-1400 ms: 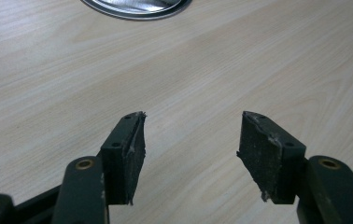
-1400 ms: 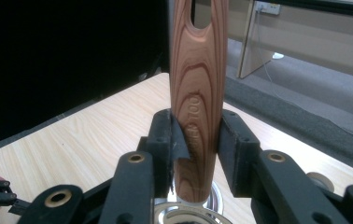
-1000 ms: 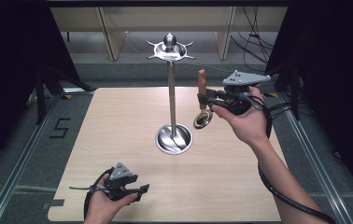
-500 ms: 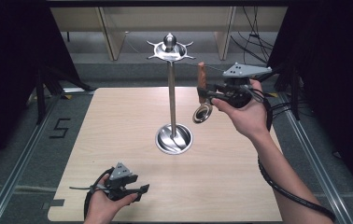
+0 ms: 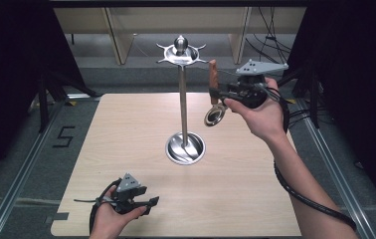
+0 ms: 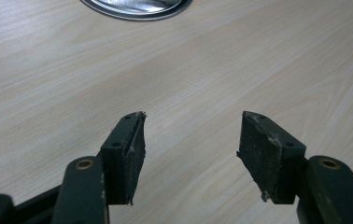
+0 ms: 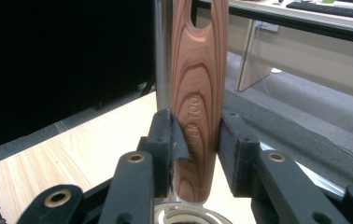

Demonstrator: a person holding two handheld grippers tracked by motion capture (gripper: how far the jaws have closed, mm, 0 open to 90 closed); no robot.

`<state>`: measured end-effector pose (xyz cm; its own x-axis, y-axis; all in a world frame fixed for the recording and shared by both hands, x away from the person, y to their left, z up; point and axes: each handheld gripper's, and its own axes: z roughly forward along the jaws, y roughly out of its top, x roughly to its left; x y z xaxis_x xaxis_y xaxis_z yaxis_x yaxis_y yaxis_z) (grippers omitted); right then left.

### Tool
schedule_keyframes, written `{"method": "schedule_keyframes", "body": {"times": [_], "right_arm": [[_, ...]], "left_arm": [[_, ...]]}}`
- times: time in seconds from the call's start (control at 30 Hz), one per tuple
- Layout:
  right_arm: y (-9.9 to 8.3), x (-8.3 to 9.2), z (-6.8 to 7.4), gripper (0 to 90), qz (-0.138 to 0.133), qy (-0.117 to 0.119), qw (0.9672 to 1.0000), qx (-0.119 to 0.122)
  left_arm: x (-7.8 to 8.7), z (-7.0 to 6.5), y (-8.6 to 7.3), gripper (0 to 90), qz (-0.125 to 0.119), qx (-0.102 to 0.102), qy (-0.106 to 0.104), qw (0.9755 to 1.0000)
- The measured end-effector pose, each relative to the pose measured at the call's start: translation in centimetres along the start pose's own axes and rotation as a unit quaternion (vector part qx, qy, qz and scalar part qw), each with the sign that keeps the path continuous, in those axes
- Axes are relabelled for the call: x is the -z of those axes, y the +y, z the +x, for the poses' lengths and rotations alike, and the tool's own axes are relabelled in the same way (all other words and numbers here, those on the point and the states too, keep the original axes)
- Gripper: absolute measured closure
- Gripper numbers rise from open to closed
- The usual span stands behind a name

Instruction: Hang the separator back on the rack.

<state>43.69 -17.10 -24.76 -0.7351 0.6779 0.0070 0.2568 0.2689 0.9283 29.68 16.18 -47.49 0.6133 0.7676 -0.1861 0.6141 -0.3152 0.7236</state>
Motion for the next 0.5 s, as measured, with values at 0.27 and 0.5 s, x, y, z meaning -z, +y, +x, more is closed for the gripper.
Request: {"method": "schedule_keyframes", "body": {"times": [0.27,0.5], "right_arm": [[0.50,-0.30,-0.05,68.7,0.000,0.003,1.0000,0.005],[0.52,-0.52,-0.29,68.7,0.002,0.004,1.0000,0.004]], "left_arm": [[0.06,0.13,0.00,40.0,0.006,-0.006,0.000,1.0000],[-0.03,-0.04,-0.02,39.9,-0.001,0.001,-0.001,1.0000]]}}
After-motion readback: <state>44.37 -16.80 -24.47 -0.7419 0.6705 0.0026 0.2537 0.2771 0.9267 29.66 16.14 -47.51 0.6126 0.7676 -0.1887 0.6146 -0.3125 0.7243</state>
